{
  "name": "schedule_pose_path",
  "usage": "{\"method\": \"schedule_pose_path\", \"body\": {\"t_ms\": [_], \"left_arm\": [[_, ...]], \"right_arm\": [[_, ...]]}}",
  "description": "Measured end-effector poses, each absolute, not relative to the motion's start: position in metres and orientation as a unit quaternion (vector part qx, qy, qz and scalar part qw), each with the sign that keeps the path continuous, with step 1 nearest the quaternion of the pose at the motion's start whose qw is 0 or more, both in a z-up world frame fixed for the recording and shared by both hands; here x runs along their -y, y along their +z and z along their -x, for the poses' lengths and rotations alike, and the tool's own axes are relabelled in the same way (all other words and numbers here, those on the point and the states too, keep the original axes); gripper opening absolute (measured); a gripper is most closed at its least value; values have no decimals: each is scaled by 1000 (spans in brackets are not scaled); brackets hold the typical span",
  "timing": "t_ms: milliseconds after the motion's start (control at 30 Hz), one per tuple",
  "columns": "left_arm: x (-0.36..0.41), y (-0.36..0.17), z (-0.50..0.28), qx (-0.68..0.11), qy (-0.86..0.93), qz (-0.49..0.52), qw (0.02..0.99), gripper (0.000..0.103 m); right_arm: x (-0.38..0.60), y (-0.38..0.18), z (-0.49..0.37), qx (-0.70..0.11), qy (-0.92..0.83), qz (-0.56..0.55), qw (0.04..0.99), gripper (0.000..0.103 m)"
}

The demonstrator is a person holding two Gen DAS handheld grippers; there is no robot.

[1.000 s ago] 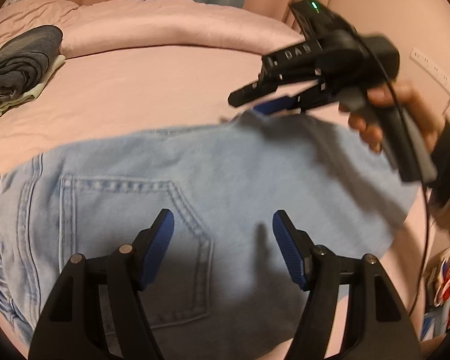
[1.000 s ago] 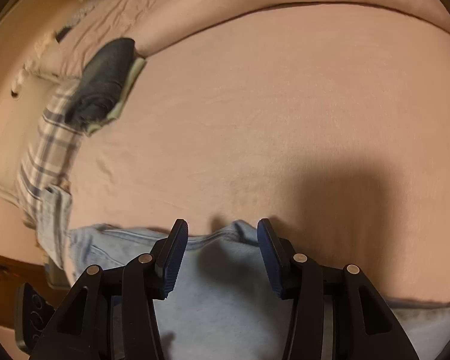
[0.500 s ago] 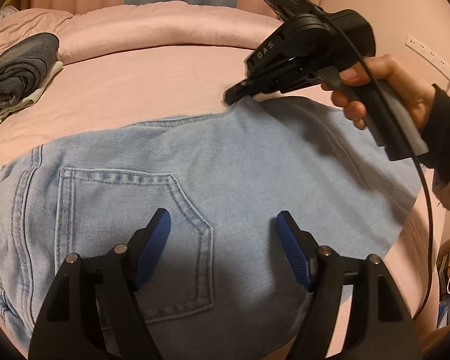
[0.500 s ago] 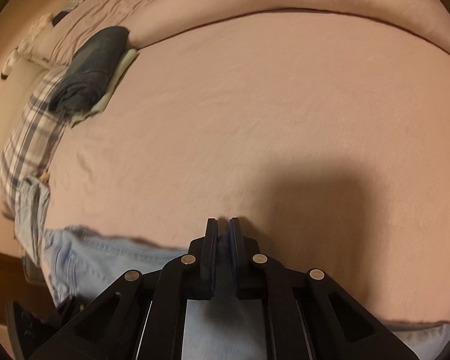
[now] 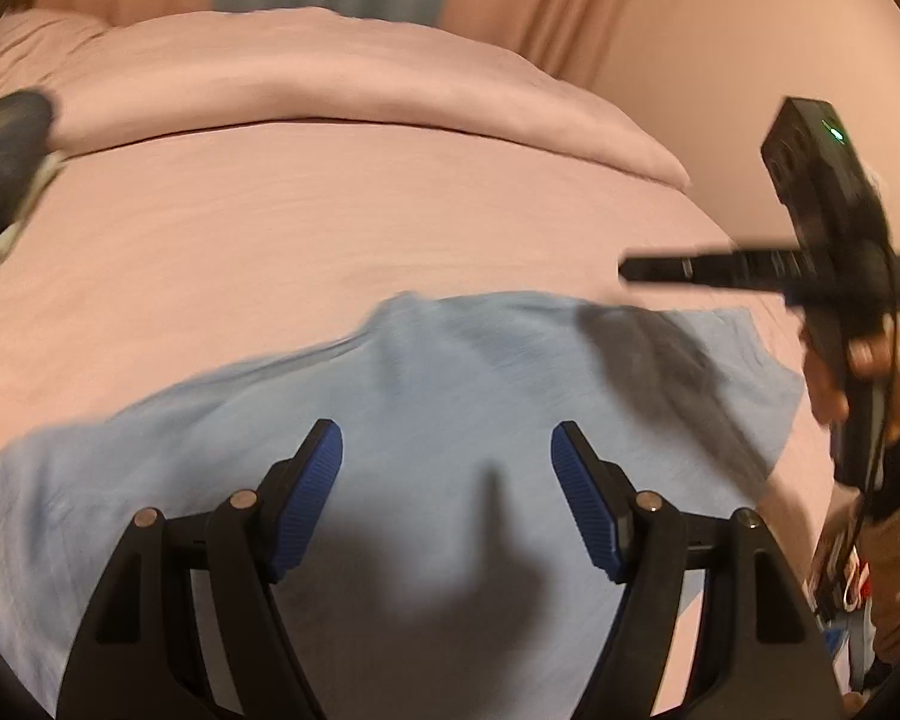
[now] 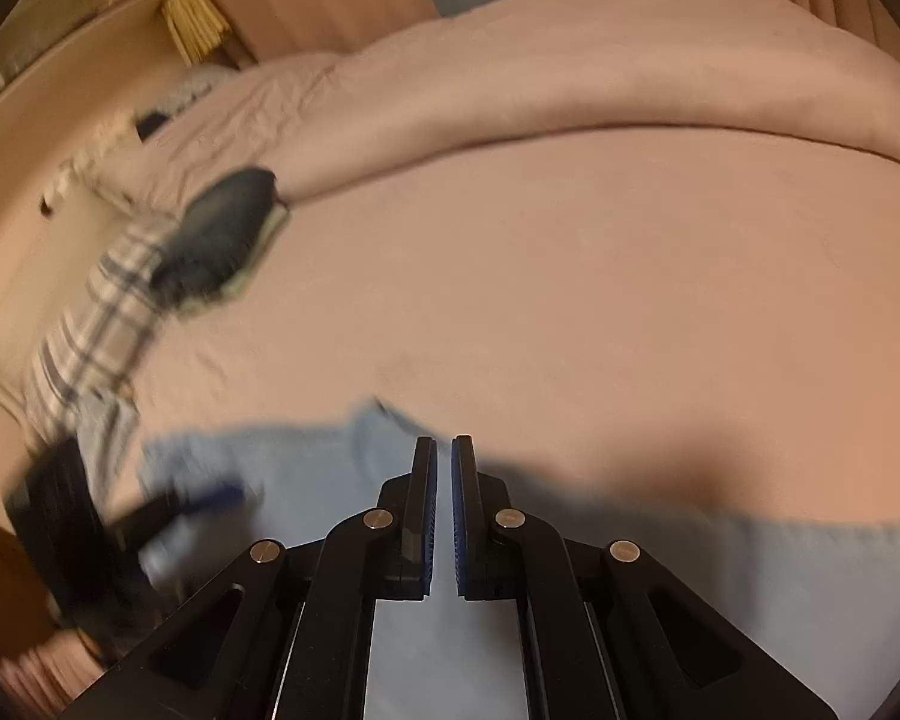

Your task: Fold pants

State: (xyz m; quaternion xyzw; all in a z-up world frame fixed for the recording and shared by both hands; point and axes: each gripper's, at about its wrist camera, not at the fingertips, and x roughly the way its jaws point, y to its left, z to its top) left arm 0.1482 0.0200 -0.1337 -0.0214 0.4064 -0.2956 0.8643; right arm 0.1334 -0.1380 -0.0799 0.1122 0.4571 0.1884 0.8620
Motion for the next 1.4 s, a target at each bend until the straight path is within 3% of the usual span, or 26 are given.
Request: {"method": "schedule_pose_path", "body": {"t_ms": [133,267,300,633,700,767,800,900,1000,1133,1400], "left_arm": [[26,-128,-172,-401,-343,29,849,72],[62,-167,-222,-469,-277,-20,839,67],[64,-171,-228,-466,-267,-19,843,69],[54,-153,-232,-444,-238,-21,864,67],[44,-154,-222,-439,-245,-27,864,67],[38,-155,-210,-434,-245,-46,866,67],[34,-157,-208,-433,-243,-52,866,68],[18,-169,-198,-442,-240,-50,863,67],[2,-170,-190,-436,-242,-32,866,58],[-19,-170,-180,-443,-221,-22,869,56],[-16,-170,-168,-446,-195,-45,873,58]], "right_arm": [[142,-101,-130,-470,180,-94,859,2],[148,-138,-153,-498,139,-84,852,1],[154,-148,-159,-498,141,-107,849,1],[233,-128,-135,-418,90,-224,876,0],[267,-121,-114,-405,64,-243,879,11],[300,-119,-94,-396,18,-255,882,54],[320,-119,-80,-388,-10,-268,882,60],[375,-119,-37,-366,-57,-320,872,62],[408,-125,9,-349,-85,-365,859,62],[417,-145,59,-339,-62,-429,835,62],[391,-173,49,-329,4,-482,812,62]]}}
